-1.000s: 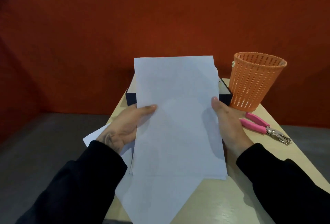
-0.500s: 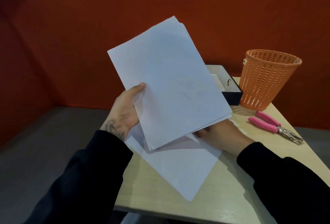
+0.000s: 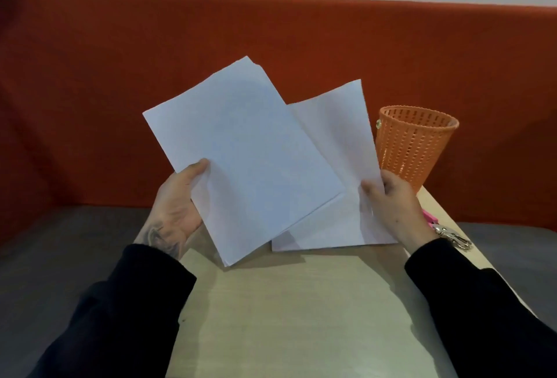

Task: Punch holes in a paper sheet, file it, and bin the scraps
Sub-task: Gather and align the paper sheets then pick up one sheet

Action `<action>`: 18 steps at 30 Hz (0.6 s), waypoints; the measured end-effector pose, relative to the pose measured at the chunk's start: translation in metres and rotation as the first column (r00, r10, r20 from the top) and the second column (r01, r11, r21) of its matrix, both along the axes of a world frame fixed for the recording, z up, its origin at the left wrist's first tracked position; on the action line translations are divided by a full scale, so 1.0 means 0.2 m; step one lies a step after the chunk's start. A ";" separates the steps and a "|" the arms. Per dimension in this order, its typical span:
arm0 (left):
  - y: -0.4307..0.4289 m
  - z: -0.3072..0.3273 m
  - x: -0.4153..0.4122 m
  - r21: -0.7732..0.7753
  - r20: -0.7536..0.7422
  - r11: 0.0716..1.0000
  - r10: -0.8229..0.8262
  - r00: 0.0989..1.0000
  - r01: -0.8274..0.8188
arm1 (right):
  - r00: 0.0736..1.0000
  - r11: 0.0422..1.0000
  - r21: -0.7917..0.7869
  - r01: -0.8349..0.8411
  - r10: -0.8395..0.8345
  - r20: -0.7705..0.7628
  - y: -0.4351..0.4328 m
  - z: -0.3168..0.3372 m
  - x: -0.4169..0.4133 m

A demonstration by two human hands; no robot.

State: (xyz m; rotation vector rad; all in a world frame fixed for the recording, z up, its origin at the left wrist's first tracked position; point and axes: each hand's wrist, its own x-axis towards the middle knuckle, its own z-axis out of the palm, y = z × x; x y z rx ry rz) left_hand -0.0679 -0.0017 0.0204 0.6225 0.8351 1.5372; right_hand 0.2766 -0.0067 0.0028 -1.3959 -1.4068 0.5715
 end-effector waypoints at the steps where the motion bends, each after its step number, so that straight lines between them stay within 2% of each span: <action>1: 0.01 0.00 0.00 -0.026 -0.027 0.998 0.049 0.998 -0.050 | 0.997 0.998 0.054 0.043 -0.039 -0.069 0.01 0.00 0.01; 5: 0.04 -0.01 -0.01 -0.112 -0.153 0.967 0.211 0.965 -0.229 | 0.956 0.969 0.185 0.162 -0.108 -0.272 -0.01 0.04 0.02; 12: 0.06 -0.03 -0.01 -0.078 -0.272 0.935 0.314 0.910 -0.345 | 0.906 0.935 0.299 0.193 -0.053 -0.419 -0.02 0.06 0.01; 16: 0.07 -0.06 -0.02 -0.067 -0.312 0.921 0.345 0.885 -0.383 | 0.849 0.938 0.276 0.212 -0.037 -0.527 0.01 0.05 0.00; 18: 0.08 -0.07 -0.02 -0.067 -0.324 0.916 0.355 0.877 -0.395 | 0.850 0.946 0.268 0.183 -0.016 -0.526 0.02 0.04 0.00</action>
